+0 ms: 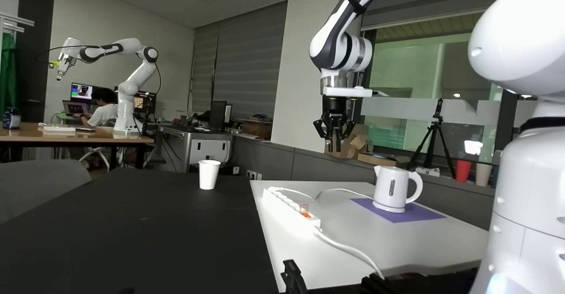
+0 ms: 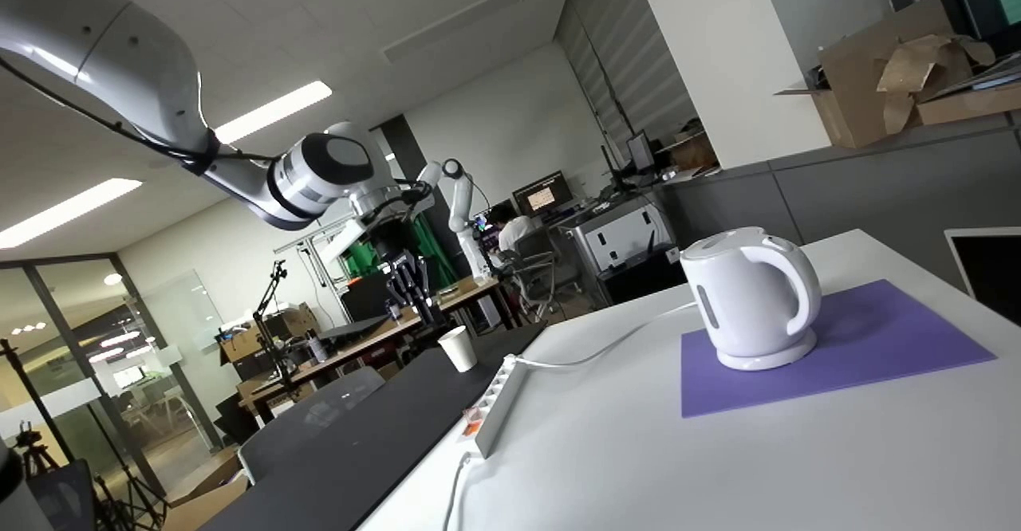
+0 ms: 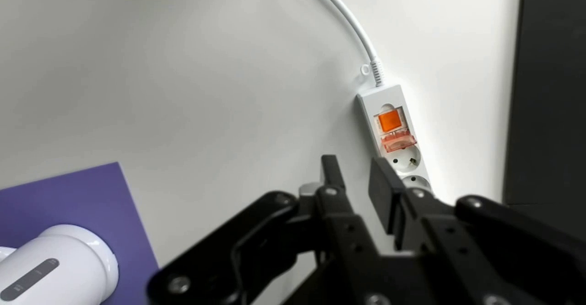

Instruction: Turn on the extension cable

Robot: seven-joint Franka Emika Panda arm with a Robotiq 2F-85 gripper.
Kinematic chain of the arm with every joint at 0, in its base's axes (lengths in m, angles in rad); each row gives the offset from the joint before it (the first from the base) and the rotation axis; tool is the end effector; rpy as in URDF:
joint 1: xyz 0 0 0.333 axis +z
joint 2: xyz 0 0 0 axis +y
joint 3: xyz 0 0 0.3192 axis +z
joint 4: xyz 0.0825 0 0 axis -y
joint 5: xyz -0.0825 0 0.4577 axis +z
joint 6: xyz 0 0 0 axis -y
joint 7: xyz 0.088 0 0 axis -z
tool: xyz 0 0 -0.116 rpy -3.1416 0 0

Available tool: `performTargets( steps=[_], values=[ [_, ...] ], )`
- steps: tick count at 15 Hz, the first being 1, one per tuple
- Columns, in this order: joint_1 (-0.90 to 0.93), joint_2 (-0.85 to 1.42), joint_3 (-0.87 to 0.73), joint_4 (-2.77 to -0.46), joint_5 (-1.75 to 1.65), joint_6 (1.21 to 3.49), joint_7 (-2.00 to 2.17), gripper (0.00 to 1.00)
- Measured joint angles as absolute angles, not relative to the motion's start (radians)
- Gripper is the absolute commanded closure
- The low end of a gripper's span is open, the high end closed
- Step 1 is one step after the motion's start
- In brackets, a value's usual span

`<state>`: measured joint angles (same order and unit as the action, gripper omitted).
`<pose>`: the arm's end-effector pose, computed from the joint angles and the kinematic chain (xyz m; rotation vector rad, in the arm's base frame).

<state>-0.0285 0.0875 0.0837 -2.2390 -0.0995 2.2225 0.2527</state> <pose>0.5747 0.0282 0.2657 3.0480 -0.2029 -0.1401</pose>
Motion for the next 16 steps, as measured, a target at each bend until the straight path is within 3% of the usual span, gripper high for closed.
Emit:
performTargets(
  steps=[12, 13, 16],
  values=[
    [-0.027, 0.087, 0.083, -2.239, -0.099, 2.222, 0.253, 0.75],
    [-0.027, 0.087, 0.083, -2.239, -0.099, 2.222, 0.253, 0.94],
    [-0.021, 0.089, 0.077, -2.24, -0.099, 2.223, 0.249, 1.0]
  ],
)
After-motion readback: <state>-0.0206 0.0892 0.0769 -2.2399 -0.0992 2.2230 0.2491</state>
